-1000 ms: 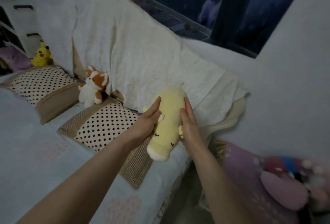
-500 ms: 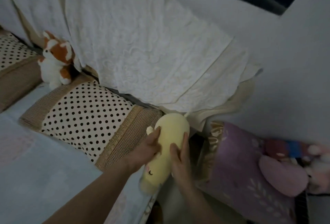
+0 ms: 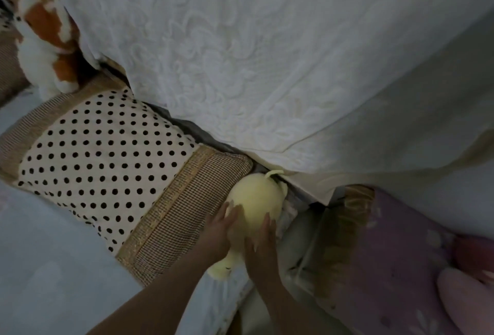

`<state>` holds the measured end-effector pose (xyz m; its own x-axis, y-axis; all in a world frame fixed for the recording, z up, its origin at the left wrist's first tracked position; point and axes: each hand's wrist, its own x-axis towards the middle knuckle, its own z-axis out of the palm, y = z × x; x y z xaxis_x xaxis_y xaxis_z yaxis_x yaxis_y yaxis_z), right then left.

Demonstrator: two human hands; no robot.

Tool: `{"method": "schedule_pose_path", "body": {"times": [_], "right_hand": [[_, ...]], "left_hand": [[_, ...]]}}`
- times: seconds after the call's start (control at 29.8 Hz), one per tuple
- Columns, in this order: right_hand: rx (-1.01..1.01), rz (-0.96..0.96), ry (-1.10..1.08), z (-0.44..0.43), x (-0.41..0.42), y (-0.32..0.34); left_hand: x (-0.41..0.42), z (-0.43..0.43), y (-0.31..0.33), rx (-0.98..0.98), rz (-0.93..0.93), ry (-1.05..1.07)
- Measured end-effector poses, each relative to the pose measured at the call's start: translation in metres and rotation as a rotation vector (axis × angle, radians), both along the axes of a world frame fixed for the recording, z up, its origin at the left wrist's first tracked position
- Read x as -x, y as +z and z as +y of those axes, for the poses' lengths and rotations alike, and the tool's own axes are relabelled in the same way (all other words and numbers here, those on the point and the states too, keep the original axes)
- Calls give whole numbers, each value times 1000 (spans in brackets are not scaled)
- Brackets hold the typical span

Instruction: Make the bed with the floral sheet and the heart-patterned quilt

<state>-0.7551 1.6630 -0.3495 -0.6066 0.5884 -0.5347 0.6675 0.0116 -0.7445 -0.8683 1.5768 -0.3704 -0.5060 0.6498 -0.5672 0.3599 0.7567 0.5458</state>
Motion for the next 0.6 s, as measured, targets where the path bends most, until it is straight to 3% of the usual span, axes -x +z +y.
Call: {"method": "schedule_pose_path", "body": {"times": [0.07, 0.13, 0.2, 0.27, 0.34, 0.37, 0.44, 0.5, 0.6], "right_hand": [[54, -39, 65, 7, 11, -36], [-87, -44, 101, 23, 5, -79], [-448, -282, 185, 32, 7, -98], [-78, -261, 264, 25, 7, -70], [-243, -256, 247, 24, 18, -59], [-205, -208, 206, 23, 20, -53], [-395, -175, 40, 23, 20, -47], [-455, -120, 159, 25, 22, -47], [-314, -151, 384, 35, 30, -48]], "left_hand": [[-2, 4, -20, 42, -26, -86], [-2, 8, -30, 13, -38, -119], [1, 9, -39, -32, -39, -66], [1, 9, -44, -57, -64, -37], [1, 7, -44, -79, -77, -24], [2, 7, -42, -102, -60, 5], [4, 5, -40, -143, -11, 53], [7, 3, -36, -102, 8, 3], [14, 3, -32, -5, 7, -71]]}}
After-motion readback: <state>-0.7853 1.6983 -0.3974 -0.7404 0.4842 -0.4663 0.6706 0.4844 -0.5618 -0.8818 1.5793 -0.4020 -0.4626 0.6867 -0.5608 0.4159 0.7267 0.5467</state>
